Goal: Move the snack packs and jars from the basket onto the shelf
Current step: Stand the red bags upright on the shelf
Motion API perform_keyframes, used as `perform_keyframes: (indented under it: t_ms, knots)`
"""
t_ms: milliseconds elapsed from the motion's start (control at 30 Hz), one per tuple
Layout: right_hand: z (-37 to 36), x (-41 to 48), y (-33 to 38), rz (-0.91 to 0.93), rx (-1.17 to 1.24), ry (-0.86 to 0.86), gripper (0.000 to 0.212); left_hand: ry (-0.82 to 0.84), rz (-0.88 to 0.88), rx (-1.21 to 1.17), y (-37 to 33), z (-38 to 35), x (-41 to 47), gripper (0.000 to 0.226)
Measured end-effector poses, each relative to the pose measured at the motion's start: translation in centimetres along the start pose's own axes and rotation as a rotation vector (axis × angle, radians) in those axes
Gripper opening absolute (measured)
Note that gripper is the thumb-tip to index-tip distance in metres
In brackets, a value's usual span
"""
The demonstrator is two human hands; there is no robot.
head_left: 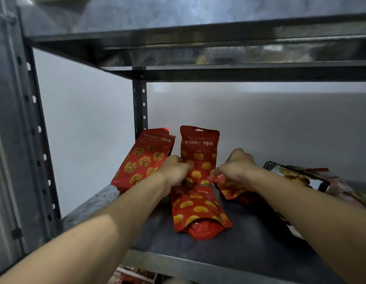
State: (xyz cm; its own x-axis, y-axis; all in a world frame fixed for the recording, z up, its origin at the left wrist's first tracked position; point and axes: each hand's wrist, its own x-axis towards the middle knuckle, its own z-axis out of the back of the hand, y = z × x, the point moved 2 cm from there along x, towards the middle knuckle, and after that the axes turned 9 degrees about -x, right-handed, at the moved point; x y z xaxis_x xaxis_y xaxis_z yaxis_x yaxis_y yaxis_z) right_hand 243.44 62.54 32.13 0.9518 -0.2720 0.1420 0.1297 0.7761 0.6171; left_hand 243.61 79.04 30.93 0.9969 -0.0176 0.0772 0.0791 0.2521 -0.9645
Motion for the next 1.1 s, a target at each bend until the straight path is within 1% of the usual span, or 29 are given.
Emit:
perform_keyframes:
  t_ms: [100,200,300,400,467,567,633,700,733,767,833,900,967,1100]
  knots:
    - [-0.3,-1.8,0.1,-0.016,-0.021,0.178,0.044,-0.02,0.034,0.118,0.2,0.6,-1.3,0.027]
    - [-1.2,-3.4,0.3,-0.023,-0.083,0.327,0.05,0.018,0.089,0.207,0.4,0.4,-2.8,0.021]
    - [-2.2,-4.5,0.2,-0.013,-0.056,0.392,0.053,0.056,0.121,0.25,0.7,-0.2,-3.8,0.024]
    - [-2.7,-5.4,-0.3,-0.053,0.033,0.392,0.054,0.06,0.156,0.254,1.3,-0.5,-4.6,0.034]
    - [-2.9,-5.5,-0.5,-0.082,0.095,0.381,0.058,0.057,0.173,0.205,1.4,-0.5,-4.9,0.036]
    - [-3.0,-5.7,-0.7,-0.089,0.201,0.37,0.07,0.043,0.227,0.088,1.4,-0.5,-5.0,0.045]
    - [-2.9,-5.7,-0.9,-0.085,0.253,0.345,0.075,0.003,0.233,-0.012,1.3,-0.2,-4.9,0.038]
    - [-2.3,-5.3,-1.1,-0.086,0.326,0.294,0.075,-0.065,0.209,-0.148,1.2,0.3,-4.4,0.044]
    - [-1.9,-5.0,-1.1,-0.079,0.356,0.265,0.074,-0.099,0.183,-0.212,1.1,0.7,-4.0,0.045]
    - [-1.5,-4.8,-1.0,-0.063,0.373,0.237,0.07,-0.12,0.147,-0.261,0.9,0.9,-3.6,0.041]
    - [-0.9,-4.6,-0.8,-0.02,0.386,0.179,0.056,-0.146,0.066,-0.333,0.5,1.2,-3.1,0.029]
    - [-0.8,-4.4,-0.4,0.017,0.409,0.102,0.045,-0.164,0.003,-0.374,0.2,1.4,-2.6,0.024]
    - [-1.0,-4.2,0.0,0.042,0.459,0.047,0.046,-0.165,-0.057,-0.398,0.0,1.3,-2.2,0.027]
    - [-1.9,-2.8,0.5,0.053,0.478,-0.086,0.057,-0.162,-0.176,-0.474,-0.2,1.4,-1.3,0.032]
